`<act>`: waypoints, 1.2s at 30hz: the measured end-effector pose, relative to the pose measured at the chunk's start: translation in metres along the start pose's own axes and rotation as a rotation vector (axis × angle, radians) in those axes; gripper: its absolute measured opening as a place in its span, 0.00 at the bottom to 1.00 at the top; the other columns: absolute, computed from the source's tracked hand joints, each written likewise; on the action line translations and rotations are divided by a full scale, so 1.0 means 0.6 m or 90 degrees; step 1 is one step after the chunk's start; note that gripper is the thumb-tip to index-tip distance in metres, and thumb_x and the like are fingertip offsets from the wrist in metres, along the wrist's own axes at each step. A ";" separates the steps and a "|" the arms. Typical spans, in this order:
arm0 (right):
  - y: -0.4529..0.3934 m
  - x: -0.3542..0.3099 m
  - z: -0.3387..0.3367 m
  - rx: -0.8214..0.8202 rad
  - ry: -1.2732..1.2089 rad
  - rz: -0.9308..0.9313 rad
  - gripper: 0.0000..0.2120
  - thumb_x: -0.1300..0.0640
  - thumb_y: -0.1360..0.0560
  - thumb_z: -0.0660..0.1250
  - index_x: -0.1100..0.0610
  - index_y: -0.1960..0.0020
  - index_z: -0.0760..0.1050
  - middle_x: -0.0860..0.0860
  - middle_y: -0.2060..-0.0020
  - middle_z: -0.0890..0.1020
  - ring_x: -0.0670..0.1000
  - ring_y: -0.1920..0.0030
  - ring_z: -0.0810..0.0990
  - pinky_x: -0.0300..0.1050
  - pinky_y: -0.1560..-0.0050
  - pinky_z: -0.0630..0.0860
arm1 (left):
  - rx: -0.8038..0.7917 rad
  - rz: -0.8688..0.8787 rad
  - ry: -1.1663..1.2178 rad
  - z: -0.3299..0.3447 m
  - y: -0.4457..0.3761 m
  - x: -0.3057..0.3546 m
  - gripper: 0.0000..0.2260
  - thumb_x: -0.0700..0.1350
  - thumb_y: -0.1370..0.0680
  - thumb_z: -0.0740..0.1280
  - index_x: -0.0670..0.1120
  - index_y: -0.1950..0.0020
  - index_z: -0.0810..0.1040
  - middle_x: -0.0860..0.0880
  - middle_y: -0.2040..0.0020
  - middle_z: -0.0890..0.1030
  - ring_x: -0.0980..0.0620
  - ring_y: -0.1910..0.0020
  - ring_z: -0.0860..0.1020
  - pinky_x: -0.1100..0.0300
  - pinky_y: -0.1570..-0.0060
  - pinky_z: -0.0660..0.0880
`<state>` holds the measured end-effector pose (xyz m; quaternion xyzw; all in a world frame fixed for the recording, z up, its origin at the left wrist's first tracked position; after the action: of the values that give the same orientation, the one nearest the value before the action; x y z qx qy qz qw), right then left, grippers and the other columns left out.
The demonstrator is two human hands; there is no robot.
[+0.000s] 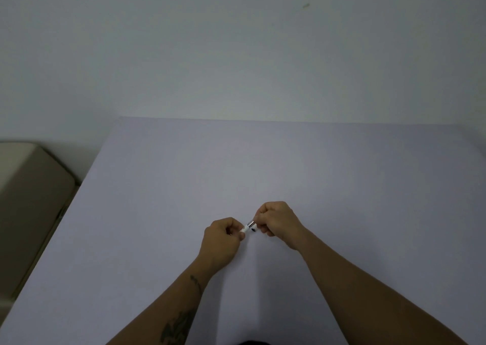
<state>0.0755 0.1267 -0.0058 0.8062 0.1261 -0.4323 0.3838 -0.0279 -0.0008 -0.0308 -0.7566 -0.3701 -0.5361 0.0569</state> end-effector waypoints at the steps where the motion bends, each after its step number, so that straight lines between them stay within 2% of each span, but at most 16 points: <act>1: 0.000 0.000 0.000 -0.004 0.028 -0.007 0.07 0.60 0.28 0.69 0.58 0.65 0.79 0.54 0.70 0.81 0.50 0.70 0.75 0.43 0.68 0.72 | -0.002 0.001 0.001 0.000 0.000 0.000 0.04 0.37 0.26 0.69 0.44 0.59 0.82 0.51 0.68 0.77 0.55 0.70 0.71 0.63 0.67 0.69; 4: 0.002 0.003 0.000 -0.012 0.051 -0.006 0.12 0.53 0.27 0.69 0.56 0.67 0.75 0.52 0.71 0.79 0.50 0.71 0.73 0.43 0.70 0.69 | -0.007 0.006 0.010 0.002 0.000 0.001 0.05 0.37 0.26 0.69 0.44 0.59 0.82 0.52 0.68 0.76 0.56 0.70 0.71 0.64 0.66 0.69; 7: 0.006 0.005 0.002 -0.030 0.000 0.020 0.11 0.51 0.25 0.70 0.58 0.60 0.78 0.53 0.68 0.79 0.50 0.68 0.73 0.41 0.70 0.69 | -0.011 0.008 0.020 0.005 -0.001 0.003 0.04 0.38 0.25 0.69 0.45 0.58 0.82 0.52 0.68 0.76 0.56 0.70 0.71 0.63 0.66 0.70; 9: 0.008 0.008 0.004 -0.061 -0.135 0.066 0.06 0.55 0.25 0.70 0.58 0.52 0.81 0.54 0.64 0.80 0.50 0.66 0.75 0.42 0.68 0.70 | -0.009 0.003 0.025 0.008 -0.004 0.004 0.04 0.39 0.25 0.70 0.45 0.58 0.82 0.52 0.68 0.77 0.55 0.70 0.71 0.62 0.66 0.71; 12: 0.008 0.014 0.002 -0.094 -0.293 0.098 0.11 0.65 0.24 0.66 0.58 0.45 0.83 0.54 0.59 0.81 0.50 0.63 0.77 0.41 0.66 0.72 | -0.001 -0.012 0.033 0.009 -0.007 0.003 0.04 0.39 0.25 0.70 0.45 0.58 0.83 0.51 0.68 0.77 0.55 0.70 0.72 0.62 0.65 0.72; 14: 0.007 0.017 0.001 -0.086 -0.293 0.095 0.11 0.67 0.24 0.65 0.59 0.48 0.84 0.54 0.59 0.81 0.49 0.63 0.76 0.41 0.65 0.73 | -0.005 -0.017 0.033 0.009 -0.009 0.002 0.04 0.39 0.25 0.70 0.45 0.58 0.83 0.51 0.68 0.77 0.55 0.69 0.72 0.62 0.65 0.72; 18: 0.004 0.014 0.003 -0.039 -0.233 0.086 0.05 0.62 0.24 0.69 0.59 0.59 0.81 0.54 0.63 0.80 0.47 0.67 0.75 0.40 0.66 0.73 | -0.020 -0.012 0.027 0.010 -0.008 0.004 0.03 0.39 0.25 0.70 0.45 0.57 0.83 0.52 0.68 0.77 0.56 0.70 0.72 0.63 0.66 0.71; 20: 0.001 0.015 0.005 -0.021 -0.199 0.072 0.10 0.59 0.25 0.71 0.57 0.64 0.75 0.52 0.66 0.79 0.47 0.69 0.74 0.41 0.67 0.71 | -0.027 -0.011 0.024 0.012 -0.008 0.003 0.03 0.39 0.25 0.70 0.45 0.57 0.83 0.52 0.68 0.77 0.56 0.70 0.72 0.63 0.65 0.71; 22: 0.003 0.014 0.005 -0.003 -0.153 0.051 0.11 0.55 0.25 0.71 0.56 0.63 0.73 0.51 0.66 0.80 0.47 0.69 0.74 0.41 0.68 0.70 | -0.035 -0.007 0.022 0.013 -0.007 0.005 0.03 0.40 0.25 0.70 0.46 0.57 0.83 0.52 0.68 0.77 0.56 0.70 0.73 0.62 0.65 0.72; 24: 0.005 0.011 0.002 -0.009 -0.181 0.053 0.06 0.55 0.25 0.71 0.57 0.57 0.78 0.52 0.63 0.81 0.47 0.68 0.75 0.41 0.69 0.69 | -0.040 -0.007 0.023 0.012 -0.008 0.008 0.03 0.40 0.25 0.70 0.46 0.57 0.83 0.52 0.68 0.77 0.55 0.70 0.72 0.62 0.65 0.71; 25: 0.007 0.008 0.000 -0.021 -0.225 0.064 0.05 0.57 0.24 0.70 0.58 0.52 0.80 0.53 0.61 0.81 0.47 0.67 0.74 0.40 0.69 0.69 | -0.040 -0.008 0.025 0.010 -0.009 0.010 0.03 0.40 0.25 0.70 0.45 0.57 0.83 0.52 0.68 0.77 0.55 0.70 0.72 0.62 0.65 0.71; 27: 0.006 0.008 -0.007 -0.046 -0.289 0.081 0.08 0.62 0.23 0.67 0.58 0.46 0.83 0.54 0.58 0.81 0.48 0.65 0.74 0.39 0.69 0.68 | -0.037 -0.011 0.026 0.006 -0.010 0.013 0.02 0.40 0.25 0.70 0.45 0.57 0.83 0.52 0.68 0.77 0.55 0.69 0.72 0.62 0.66 0.71; 29: 0.006 0.008 -0.010 -0.057 -0.288 0.084 0.10 0.65 0.23 0.65 0.59 0.48 0.85 0.55 0.57 0.81 0.48 0.65 0.73 0.39 0.68 0.69 | -0.041 -0.017 0.028 0.004 -0.010 0.015 0.03 0.40 0.25 0.70 0.45 0.58 0.82 0.51 0.68 0.77 0.54 0.69 0.73 0.61 0.65 0.73; 32: 0.004 0.007 -0.003 -0.034 -0.263 0.081 0.07 0.63 0.22 0.66 0.61 0.52 0.83 0.55 0.59 0.80 0.48 0.66 0.73 0.39 0.68 0.69 | -0.052 -0.026 0.034 0.004 -0.011 0.017 0.06 0.39 0.25 0.71 0.48 0.60 0.81 0.51 0.68 0.77 0.52 0.68 0.74 0.57 0.62 0.76; 34: 0.001 0.007 0.003 -0.008 -0.229 0.070 0.06 0.60 0.23 0.69 0.59 0.59 0.79 0.55 0.61 0.79 0.48 0.67 0.73 0.40 0.70 0.69 | -0.056 -0.030 0.037 0.004 -0.011 0.017 0.06 0.39 0.25 0.71 0.48 0.61 0.81 0.51 0.68 0.77 0.52 0.67 0.74 0.56 0.61 0.76; 36: -0.002 0.008 0.005 0.010 -0.176 0.051 0.10 0.57 0.24 0.70 0.57 0.62 0.74 0.56 0.61 0.80 0.48 0.68 0.73 0.41 0.70 0.69 | -0.058 -0.029 0.040 0.005 -0.009 0.017 0.05 0.39 0.25 0.71 0.47 0.60 0.82 0.51 0.68 0.77 0.53 0.68 0.74 0.57 0.62 0.75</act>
<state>0.0760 0.1247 -0.0114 0.7462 0.0362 -0.5246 0.4082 -0.0273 0.0096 -0.0252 -0.7328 -0.3603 -0.5768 0.0215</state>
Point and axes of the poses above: each hand's wrist, its own y-axis away from the middle knuckle, its own z-axis out of the palm, x = y × z, the point moved 2 cm from there along -y, towards the middle knuckle
